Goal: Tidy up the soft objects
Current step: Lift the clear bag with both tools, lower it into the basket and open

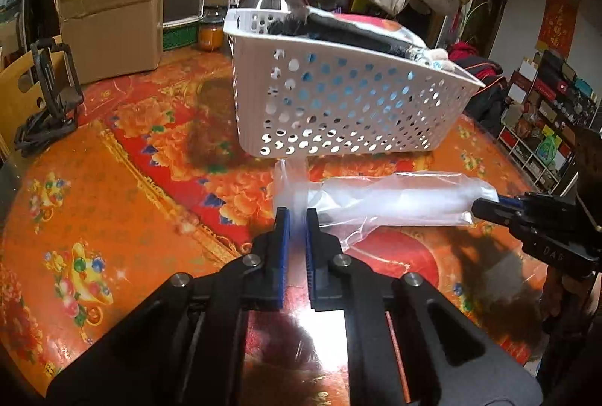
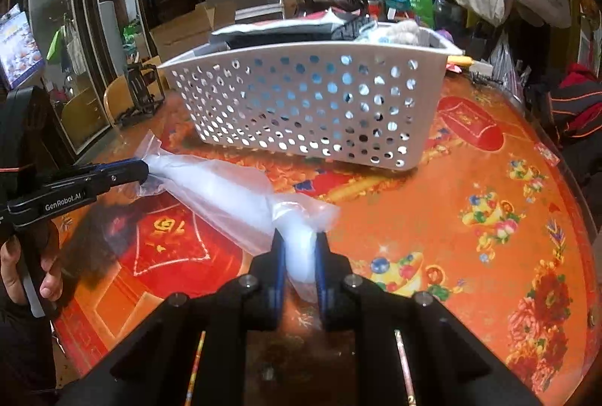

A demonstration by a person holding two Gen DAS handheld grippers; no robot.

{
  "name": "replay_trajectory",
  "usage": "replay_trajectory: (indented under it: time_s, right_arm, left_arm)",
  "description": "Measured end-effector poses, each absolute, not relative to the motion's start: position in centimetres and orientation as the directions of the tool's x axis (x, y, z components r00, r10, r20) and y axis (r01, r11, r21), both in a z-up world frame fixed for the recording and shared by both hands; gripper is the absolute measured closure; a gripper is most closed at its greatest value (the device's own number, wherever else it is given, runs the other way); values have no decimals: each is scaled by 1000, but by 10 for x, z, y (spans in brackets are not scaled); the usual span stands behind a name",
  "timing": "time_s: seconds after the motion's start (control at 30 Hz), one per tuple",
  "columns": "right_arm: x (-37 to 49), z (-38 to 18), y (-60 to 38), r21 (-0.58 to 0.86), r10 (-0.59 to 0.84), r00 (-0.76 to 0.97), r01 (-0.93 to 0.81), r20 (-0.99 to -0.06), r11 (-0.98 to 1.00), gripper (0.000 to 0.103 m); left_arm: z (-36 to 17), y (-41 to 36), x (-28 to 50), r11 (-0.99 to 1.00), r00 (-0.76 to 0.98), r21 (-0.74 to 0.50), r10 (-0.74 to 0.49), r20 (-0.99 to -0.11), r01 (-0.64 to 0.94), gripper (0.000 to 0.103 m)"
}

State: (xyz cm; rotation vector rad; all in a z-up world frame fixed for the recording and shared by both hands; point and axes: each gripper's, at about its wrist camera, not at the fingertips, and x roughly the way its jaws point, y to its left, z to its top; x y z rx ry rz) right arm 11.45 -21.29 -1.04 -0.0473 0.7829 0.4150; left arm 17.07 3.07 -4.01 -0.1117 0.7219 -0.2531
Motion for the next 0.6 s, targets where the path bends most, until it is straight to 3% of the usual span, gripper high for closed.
replay_trajectory:
  time_s: [0.27,0.6]
  right_arm:
    - [89,30,-218,75,347,704,-386,-620,919,91]
    - [91,100,-230,63,356,772,-383,-527,922,91]
  left_arm:
    - [-8,28,140,957,760,-200,-290,-581,212,96]
    - [83,22,142,947,812,-200,-320,-488,254,96]
